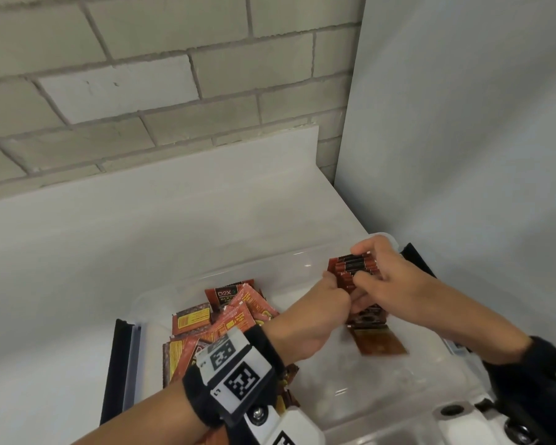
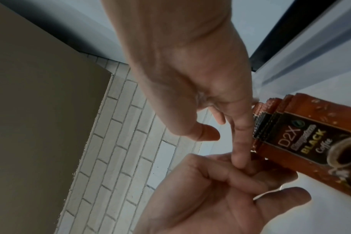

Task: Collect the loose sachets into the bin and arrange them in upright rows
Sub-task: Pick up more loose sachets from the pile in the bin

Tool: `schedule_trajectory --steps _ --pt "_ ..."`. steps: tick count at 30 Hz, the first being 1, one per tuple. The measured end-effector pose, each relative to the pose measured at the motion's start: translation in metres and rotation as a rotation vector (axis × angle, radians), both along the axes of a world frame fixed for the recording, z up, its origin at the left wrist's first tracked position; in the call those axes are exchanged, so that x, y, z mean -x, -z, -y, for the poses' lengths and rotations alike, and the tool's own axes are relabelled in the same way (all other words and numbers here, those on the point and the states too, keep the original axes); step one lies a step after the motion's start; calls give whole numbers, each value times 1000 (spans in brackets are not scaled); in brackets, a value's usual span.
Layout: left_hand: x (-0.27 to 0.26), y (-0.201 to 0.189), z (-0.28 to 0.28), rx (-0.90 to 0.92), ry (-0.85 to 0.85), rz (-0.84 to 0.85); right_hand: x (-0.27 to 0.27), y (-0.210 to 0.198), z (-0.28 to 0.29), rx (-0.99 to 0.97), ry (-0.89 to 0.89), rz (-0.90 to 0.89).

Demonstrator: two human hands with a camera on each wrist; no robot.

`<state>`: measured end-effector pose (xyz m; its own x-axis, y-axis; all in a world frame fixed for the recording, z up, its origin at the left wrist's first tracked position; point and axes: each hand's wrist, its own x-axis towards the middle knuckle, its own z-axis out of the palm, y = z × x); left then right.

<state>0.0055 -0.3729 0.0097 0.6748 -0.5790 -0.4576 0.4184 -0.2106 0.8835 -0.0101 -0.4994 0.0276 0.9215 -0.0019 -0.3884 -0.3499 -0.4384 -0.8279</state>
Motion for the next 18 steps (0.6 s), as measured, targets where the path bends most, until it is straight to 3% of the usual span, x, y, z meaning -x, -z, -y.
schedule_trajectory --steps 5,9,12,15,18 --pt "1 -4 2 1 -41 -30 5 -7 4 -35 -13 2" --pt "2 -1 0 -32 -59 -55 19 -16 12 63 -18 119" --pt "1 0 -3 -85 -48 -29 38 -25 17 259 -220 161" --pt "7 -2 -9 -184 -43 -24 55 -14 14 452 -468 3" --pt "13 5 -20 -242 -2 -137 64 -3 12 564 -536 0"
